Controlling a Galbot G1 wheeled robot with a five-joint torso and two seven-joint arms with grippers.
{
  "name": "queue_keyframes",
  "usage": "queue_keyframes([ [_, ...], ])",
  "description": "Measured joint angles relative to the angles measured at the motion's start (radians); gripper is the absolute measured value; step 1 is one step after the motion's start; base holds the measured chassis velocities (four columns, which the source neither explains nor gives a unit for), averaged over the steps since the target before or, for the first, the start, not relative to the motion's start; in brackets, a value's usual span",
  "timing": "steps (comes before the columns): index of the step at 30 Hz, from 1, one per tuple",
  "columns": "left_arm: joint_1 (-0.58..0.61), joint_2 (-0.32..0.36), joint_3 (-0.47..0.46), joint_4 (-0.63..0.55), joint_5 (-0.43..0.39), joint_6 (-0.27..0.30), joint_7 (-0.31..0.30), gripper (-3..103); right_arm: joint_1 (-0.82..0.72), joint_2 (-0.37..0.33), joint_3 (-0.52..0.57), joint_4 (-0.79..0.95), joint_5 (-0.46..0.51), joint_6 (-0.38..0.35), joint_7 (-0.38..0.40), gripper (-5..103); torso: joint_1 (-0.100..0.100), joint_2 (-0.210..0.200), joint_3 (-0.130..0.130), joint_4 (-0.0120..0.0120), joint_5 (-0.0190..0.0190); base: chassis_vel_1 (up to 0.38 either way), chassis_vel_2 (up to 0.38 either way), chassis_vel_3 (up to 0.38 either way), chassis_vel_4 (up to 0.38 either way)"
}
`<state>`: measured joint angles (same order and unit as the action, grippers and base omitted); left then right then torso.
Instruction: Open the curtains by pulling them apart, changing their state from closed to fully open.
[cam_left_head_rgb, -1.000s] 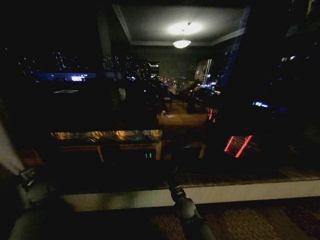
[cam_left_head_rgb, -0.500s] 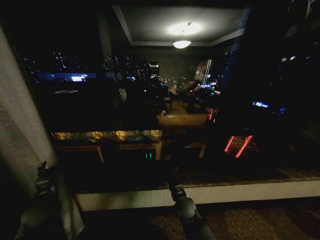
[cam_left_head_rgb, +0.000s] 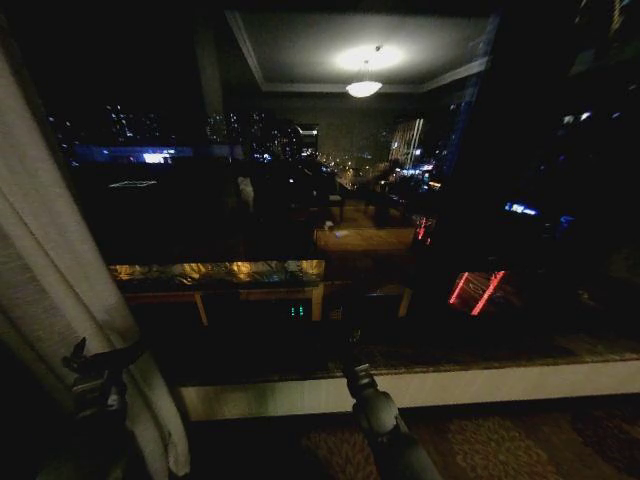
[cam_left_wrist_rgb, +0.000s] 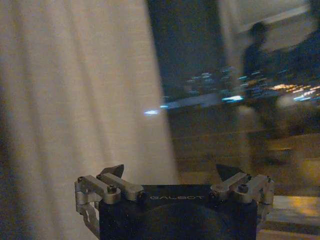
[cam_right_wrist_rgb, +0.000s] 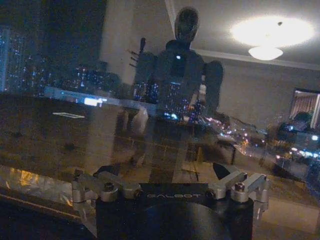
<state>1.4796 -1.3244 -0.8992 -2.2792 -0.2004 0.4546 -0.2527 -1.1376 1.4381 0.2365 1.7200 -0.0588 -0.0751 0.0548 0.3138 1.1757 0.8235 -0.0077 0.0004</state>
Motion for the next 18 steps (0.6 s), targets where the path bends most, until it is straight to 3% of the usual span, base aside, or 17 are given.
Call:
queue_keyframes([
  [1,0.006,0.0,-0.001,-0.003,-0.03,-0.005,0.04,100,-0.002,0.0,0.0,0.003,0.0,-0.001,0.0,100,0.0,0.0,0.0,0.0001,0.0,0.0,0.0,0.0,0.0],
  [2,0.006,0.0,-0.001,-0.003,-0.03,-0.005,0.04,100,-0.002,0.0,0.0,0.003,0.0,-0.001,0.0,100,0.0,0.0,0.0,0.0001,0.0,0.0,0.0,0.0,0.0],
  [4,0.01,0.008,-0.003,0.016,-0.096,-0.044,0.137,100,-0.007,-0.001,0.002,0.016,0.005,-0.012,0.002,100,0.0,0.0,0.0,0.0,0.0001,0.0,0.0,0.0,0.0],
  [10,-0.008,0.047,-0.004,0.117,-0.15,-0.156,0.252,100,-0.025,-0.013,0.012,0.079,0.066,-0.108,0.019,100,0.0,0.0,0.0,0.0,-0.0003,0.0,0.0,0.0,0.0],
  [18,-0.012,0.038,0.017,0.149,-0.149,-0.193,0.278,100,-0.041,-0.031,0.063,0.109,0.106,-0.138,0.019,100,0.0,0.0,0.0,0.0,-0.0001,0.0,0.0,0.0,0.0],
])
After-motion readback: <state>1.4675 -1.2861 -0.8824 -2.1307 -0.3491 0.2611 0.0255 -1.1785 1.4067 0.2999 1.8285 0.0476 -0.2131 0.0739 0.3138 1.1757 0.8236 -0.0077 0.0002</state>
